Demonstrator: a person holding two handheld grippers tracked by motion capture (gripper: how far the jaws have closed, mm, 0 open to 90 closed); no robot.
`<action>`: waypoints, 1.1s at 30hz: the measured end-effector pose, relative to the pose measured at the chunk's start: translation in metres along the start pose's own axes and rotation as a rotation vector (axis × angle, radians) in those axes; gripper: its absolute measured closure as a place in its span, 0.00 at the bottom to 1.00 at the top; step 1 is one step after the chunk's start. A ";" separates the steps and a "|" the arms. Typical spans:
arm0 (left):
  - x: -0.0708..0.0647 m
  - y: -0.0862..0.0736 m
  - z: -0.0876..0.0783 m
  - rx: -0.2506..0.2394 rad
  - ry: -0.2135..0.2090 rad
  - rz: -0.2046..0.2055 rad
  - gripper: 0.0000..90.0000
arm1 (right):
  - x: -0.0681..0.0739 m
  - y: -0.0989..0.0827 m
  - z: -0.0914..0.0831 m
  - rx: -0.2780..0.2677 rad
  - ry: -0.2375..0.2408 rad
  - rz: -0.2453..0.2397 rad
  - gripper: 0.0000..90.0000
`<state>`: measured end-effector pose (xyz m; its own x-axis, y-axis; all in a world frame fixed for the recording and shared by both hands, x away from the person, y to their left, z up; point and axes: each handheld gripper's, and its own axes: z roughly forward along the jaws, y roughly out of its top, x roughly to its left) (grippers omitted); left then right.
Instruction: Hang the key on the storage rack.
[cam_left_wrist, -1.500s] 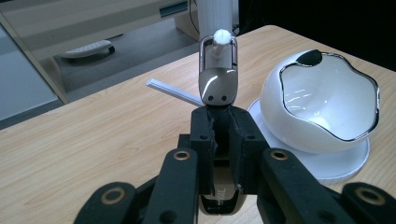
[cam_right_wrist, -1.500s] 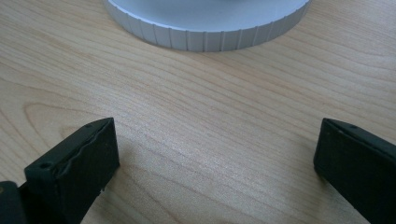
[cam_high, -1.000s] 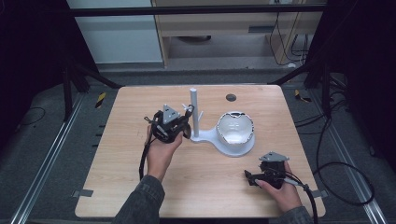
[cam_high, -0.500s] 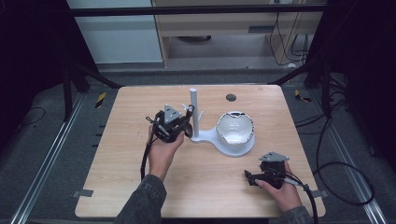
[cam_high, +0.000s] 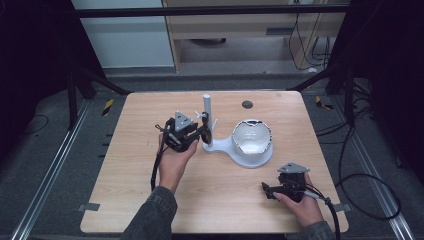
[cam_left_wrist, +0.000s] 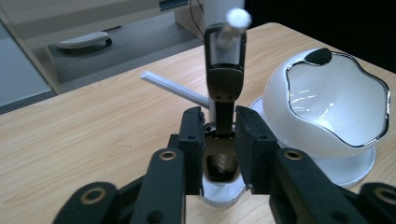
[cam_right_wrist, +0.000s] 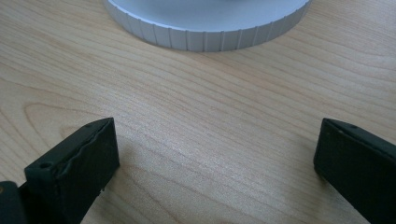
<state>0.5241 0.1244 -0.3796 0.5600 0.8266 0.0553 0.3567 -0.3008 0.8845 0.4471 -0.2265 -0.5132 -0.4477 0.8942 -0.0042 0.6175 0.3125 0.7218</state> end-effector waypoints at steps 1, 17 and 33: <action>0.000 0.000 -0.001 0.005 0.000 0.003 0.78 | 0.000 0.000 0.000 0.000 0.000 0.000 0.00; 0.006 -0.026 -0.014 0.150 -0.092 0.043 0.10 | 0.000 0.000 0.000 0.000 -0.001 0.000 0.00; 0.017 -0.053 -0.027 0.226 -0.157 0.078 0.08 | 0.001 0.000 0.000 0.000 -0.006 0.005 0.00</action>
<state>0.4948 0.1670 -0.4130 0.6949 0.7184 0.0317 0.4554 -0.4737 0.7538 0.4466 -0.2262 -0.5131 -0.4405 0.8977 -0.0047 0.6198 0.3080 0.7218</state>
